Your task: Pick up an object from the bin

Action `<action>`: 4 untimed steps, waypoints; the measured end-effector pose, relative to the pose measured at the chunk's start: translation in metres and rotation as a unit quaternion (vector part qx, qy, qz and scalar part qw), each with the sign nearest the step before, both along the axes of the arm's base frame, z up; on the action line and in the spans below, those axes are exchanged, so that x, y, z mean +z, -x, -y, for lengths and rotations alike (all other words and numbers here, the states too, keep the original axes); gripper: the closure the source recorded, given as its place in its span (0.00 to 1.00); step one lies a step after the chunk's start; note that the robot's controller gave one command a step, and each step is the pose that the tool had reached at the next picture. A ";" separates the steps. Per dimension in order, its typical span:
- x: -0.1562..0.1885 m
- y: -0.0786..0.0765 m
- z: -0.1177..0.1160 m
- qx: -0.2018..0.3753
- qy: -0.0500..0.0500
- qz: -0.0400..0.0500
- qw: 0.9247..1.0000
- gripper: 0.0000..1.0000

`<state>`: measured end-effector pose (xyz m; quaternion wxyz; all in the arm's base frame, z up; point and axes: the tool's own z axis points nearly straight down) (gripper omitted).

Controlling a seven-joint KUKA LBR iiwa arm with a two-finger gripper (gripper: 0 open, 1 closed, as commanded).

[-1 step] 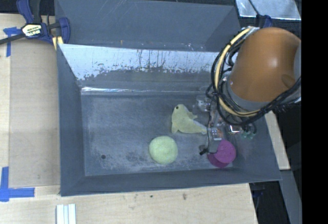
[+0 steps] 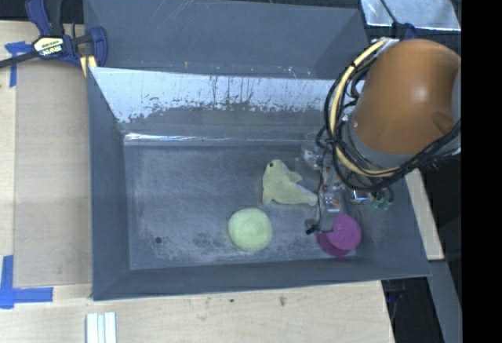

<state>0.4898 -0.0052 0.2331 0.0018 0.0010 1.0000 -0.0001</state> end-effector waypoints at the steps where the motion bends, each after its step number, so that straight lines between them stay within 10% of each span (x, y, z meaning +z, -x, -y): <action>1: -0.067 -0.044 0.018 0.012 0.000 0.003 1.000 0.00; 2: -0.149 -0.090 0.034 0.014 0.000 0.004 1.000 0.00; 4: -0.163 -0.081 0.043 -0.078 0.000 -0.001 0.997 0.00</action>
Offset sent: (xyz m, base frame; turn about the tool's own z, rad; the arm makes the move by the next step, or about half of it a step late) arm 0.0942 -0.0367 -0.1631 -0.0316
